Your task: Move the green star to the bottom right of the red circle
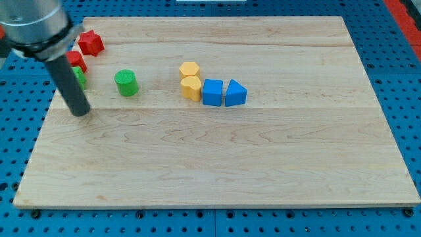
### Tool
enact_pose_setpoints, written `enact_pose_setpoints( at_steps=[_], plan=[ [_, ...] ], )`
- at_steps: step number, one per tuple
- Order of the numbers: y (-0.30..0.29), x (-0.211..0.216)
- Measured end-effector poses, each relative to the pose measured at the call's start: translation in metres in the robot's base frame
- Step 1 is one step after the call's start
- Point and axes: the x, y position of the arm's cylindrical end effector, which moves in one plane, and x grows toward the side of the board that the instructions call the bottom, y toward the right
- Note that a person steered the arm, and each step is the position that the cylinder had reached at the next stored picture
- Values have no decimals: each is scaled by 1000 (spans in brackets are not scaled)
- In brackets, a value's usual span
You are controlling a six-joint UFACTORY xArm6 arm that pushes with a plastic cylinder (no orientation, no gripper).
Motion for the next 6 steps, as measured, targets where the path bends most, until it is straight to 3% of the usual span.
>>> enact_pose_setpoints(
  at_steps=[1, 2, 3, 4, 5, 6],
  plan=[
    [28, -54],
    [141, -60],
    [153, -52],
    [66, 10],
    [-62, 2],
    [-68, -21]
  ],
)
